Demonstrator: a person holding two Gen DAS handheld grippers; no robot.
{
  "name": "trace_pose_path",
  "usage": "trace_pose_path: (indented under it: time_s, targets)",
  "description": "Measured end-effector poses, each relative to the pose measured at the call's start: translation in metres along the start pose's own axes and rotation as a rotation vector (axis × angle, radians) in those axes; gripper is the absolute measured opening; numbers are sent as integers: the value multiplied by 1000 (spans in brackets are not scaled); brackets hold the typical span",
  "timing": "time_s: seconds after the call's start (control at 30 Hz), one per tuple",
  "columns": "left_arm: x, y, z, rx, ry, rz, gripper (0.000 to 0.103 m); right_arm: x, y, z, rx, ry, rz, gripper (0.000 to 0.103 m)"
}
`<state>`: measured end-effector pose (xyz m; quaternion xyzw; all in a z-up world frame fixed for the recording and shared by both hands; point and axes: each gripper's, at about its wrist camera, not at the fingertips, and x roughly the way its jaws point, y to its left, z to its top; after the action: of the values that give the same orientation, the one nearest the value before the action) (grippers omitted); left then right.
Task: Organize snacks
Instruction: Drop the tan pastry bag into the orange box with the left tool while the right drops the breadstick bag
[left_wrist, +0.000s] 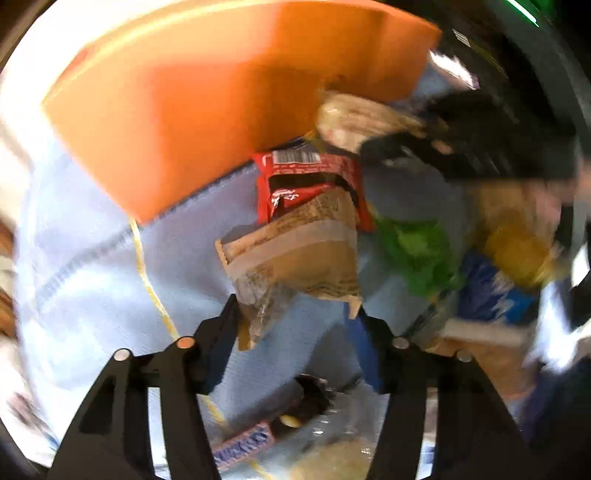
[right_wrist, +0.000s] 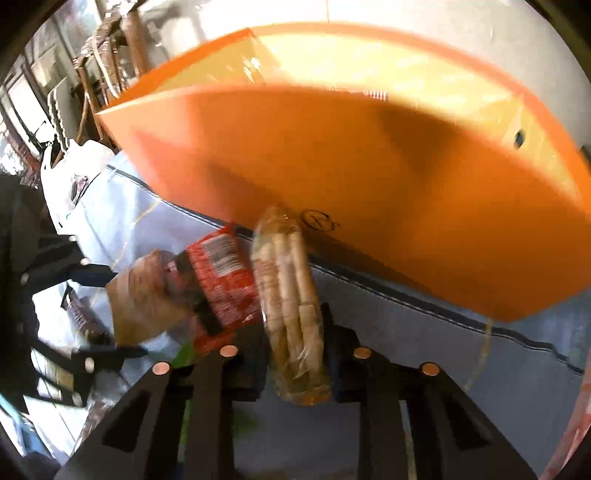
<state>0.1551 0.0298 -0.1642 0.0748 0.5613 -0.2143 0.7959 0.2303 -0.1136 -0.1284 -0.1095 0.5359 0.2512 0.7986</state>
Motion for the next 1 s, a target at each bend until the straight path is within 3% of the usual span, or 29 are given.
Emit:
trace_pose_path:
  time_s: [0.13, 0.27, 0.3, 0.4, 0.5, 0.73, 1.0]
  targets:
    - [2, -1, 3, 6, -1, 33, 42, -17, -11, -8, 71, 11, -2, 23]
    - [-6, 1, -4, -51, -14, -33, 36, -34, -17, -14, 115, -11, 4, 23]
    - [-7, 2, -6, -55, -20, -33, 18, -41, -20, -15, 123, -20, 4, 23]
    - [-19, 5, -12, -96, -31, -51, 16, -46, -17, -15, 140, -33, 4, 23]
    - [-29, 1, -16, -70, -53, -49, 16, -54, -15, -14, 139, -53, -2, 23]
    - [-20, -13, -19, -82, -61, -33, 15, -54, -17, -22, 168, -53, 17, 23]
    - [-62, -30, -20, -55, -202, -14, 14, -65, -23, -23, 203, -73, 37, 23]
